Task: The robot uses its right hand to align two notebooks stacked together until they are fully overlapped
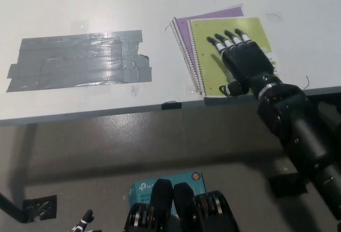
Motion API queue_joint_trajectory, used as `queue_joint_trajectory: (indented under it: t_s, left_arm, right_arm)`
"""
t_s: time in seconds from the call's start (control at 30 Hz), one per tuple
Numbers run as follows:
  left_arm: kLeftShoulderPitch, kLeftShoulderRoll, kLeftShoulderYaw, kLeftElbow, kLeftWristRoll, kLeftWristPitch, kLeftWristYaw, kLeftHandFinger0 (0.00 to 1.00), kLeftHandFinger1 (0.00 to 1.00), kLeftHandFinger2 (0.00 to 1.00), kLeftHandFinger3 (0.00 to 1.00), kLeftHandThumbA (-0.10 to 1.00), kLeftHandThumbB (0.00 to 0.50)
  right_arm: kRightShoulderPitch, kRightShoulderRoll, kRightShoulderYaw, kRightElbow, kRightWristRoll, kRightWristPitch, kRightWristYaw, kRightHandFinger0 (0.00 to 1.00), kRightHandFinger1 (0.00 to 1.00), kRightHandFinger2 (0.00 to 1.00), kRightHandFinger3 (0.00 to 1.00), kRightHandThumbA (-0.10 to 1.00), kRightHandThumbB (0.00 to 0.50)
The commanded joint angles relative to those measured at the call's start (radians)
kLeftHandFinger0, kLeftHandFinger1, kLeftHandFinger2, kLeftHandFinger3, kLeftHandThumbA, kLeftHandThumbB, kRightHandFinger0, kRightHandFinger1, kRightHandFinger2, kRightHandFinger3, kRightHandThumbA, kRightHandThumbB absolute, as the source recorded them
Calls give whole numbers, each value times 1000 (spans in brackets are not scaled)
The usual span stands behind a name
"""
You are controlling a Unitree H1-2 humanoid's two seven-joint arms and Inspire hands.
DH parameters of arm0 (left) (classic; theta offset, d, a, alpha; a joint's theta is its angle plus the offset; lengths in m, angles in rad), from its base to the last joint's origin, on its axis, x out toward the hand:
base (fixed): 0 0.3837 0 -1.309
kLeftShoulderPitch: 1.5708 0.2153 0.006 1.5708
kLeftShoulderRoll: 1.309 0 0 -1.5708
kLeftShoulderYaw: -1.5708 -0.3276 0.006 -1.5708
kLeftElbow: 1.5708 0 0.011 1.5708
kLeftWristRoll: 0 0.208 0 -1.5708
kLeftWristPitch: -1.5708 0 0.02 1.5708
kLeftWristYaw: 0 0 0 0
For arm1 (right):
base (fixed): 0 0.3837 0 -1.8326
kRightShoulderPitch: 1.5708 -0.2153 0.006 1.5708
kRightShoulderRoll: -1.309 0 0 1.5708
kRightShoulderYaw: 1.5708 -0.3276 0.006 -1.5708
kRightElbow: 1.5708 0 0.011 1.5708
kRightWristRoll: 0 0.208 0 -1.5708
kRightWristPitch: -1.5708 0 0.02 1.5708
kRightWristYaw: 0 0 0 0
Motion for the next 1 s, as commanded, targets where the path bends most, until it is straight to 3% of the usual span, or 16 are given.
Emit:
queue_joint_trajectory:
  t_s: [0.0,0.13,0.3,0.37,0.5,0.57,0.6,0.7,0.77,0.97]
  left_arm:
    - [20,5,9,-36,8,13,4,668,708,816,1000,1000,500]
    - [15,4,6,-26,11,12,4,631,655,792,1000,1000,500]
    - [24,1,6,-34,9,13,3,699,745,834,1000,1000,500]
    - [24,2,5,-29,11,7,3,654,737,838,1000,1000,500]
    - [29,4,-5,-35,24,5,3,685,727,837,1000,1000,500]
    - [28,1,-2,-34,20,4,2,670,693,835,1000,1000,500]
    - [25,-2,-1,-38,21,11,4,577,644,816,1000,1000,500]
    - [20,-5,6,-41,9,14,-1,550,633,798,1000,1000,500]
    - [19,-4,5,-37,10,14,-3,630,641,782,1000,1000,500]
    - [16,0,2,-33,8,5,-10,689,664,757,1000,1000,500]
  right_arm:
    - [-24,31,-126,-41,34,327,24,1000,1000,1000,1000,1000,332]
    - [-15,47,-139,-48,22,359,21,1000,1000,1000,1000,1000,344]
    - [7,98,-176,-39,48,405,-22,1000,1000,1000,1000,1000,345]
    - [15,113,-186,-21,46,407,-48,1000,1000,1000,1000,1000,352]
    - [43,132,-201,-6,54,407,-39,1000,1000,1000,1000,1000,369]
    - [47,133,-198,-5,50,407,-36,1000,1000,1000,1000,1000,376]
    - [59,128,-172,-5,64,403,-35,1000,1000,1000,1000,1000,370]
    - [67,115,-121,-3,51,396,-4,1000,1000,1000,1000,1000,369]
    - [80,111,-96,-7,57,393,16,1000,1000,1000,1000,1000,384]
    - [97,97,-58,-8,76,401,32,1000,1000,1000,1000,1000,372]
